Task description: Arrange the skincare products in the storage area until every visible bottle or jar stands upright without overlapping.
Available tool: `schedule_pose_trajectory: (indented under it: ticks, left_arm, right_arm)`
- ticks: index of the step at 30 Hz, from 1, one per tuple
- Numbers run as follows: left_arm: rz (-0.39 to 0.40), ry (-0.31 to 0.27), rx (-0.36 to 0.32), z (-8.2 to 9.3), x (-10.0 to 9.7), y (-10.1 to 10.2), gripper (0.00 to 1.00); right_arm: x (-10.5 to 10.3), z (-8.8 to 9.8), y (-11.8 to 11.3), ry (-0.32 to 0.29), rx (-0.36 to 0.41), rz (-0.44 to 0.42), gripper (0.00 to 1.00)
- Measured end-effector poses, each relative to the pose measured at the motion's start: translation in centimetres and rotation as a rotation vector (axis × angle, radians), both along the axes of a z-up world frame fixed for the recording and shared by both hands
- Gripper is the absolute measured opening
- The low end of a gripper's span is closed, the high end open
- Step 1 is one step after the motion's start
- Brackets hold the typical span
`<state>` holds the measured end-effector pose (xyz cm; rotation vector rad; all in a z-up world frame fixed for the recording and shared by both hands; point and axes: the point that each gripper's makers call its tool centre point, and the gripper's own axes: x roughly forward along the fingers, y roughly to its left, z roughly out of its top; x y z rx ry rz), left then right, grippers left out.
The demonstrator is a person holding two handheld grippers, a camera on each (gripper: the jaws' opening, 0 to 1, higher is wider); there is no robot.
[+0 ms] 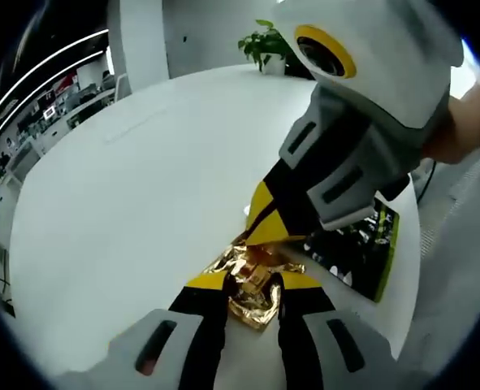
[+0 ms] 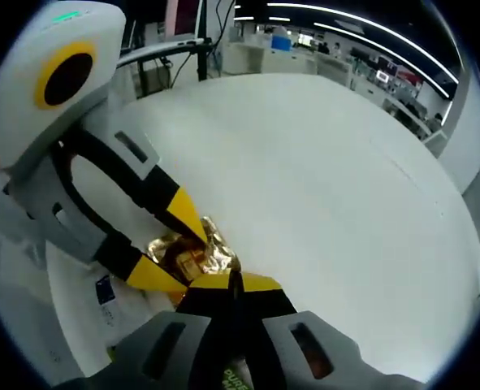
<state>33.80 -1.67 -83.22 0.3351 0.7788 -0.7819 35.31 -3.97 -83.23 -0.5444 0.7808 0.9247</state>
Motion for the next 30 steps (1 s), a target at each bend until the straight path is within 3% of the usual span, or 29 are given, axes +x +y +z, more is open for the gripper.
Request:
schedule_pose_trajectory:
  ticks: [7,14,30]
  left_arm:
    - [0.003,0.008,-0.002,0.0,-0.1,0.0,0.26]
    - [0.002,0.010,-0.004,0.0,-0.1,0.1,0.26]
    - [0.003,-0.011,-0.032,0.9,-0.3,-0.6,0.28]
  right_arm:
    - [0.3,0.3,0.0,-0.029,-0.001,0.016,0.07]
    - [1.8,2.5,0.3,-0.103,0.052,-0.008,0.15]
    - [1.9,4.1,-0.3,-0.118,0.092,-0.027,0.20]
